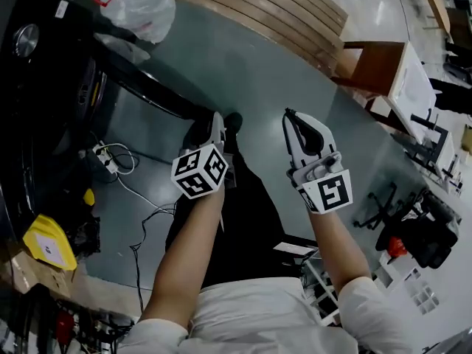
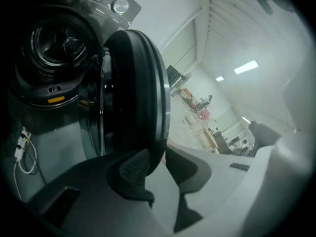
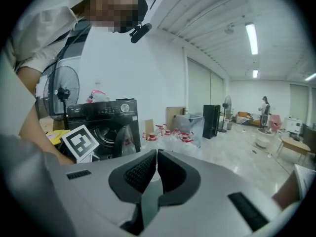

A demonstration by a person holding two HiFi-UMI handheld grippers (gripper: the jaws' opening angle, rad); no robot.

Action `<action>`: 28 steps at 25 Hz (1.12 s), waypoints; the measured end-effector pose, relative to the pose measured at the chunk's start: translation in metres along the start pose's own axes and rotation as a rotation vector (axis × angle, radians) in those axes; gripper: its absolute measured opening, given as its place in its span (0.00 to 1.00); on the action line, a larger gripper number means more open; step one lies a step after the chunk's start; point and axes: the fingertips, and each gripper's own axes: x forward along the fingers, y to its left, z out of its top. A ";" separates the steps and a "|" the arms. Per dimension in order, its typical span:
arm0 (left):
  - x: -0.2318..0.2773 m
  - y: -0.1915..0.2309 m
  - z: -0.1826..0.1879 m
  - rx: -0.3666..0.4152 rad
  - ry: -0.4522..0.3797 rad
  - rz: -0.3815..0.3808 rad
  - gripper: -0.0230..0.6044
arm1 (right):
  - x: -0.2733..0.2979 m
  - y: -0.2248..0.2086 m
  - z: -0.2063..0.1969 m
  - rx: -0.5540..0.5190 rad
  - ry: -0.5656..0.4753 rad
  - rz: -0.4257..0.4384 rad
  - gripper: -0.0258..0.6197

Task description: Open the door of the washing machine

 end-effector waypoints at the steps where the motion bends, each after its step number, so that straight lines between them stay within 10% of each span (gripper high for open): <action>1: 0.008 -0.007 0.002 -0.016 0.001 -0.007 0.21 | -0.007 -0.006 -0.004 0.013 -0.001 -0.024 0.09; 10: 0.102 -0.072 0.029 0.070 0.010 -0.087 0.15 | -0.045 -0.057 -0.032 0.087 -0.014 -0.149 0.09; 17: 0.126 -0.116 0.055 0.003 0.011 -0.339 0.16 | -0.054 -0.074 -0.023 0.074 -0.042 -0.133 0.09; 22: 0.053 -0.135 0.070 0.246 -0.068 -0.499 0.15 | -0.063 -0.064 -0.001 0.072 -0.075 -0.121 0.09; 28: -0.096 -0.158 0.133 0.495 -0.222 -0.517 0.15 | -0.093 -0.033 0.080 0.074 -0.160 -0.067 0.09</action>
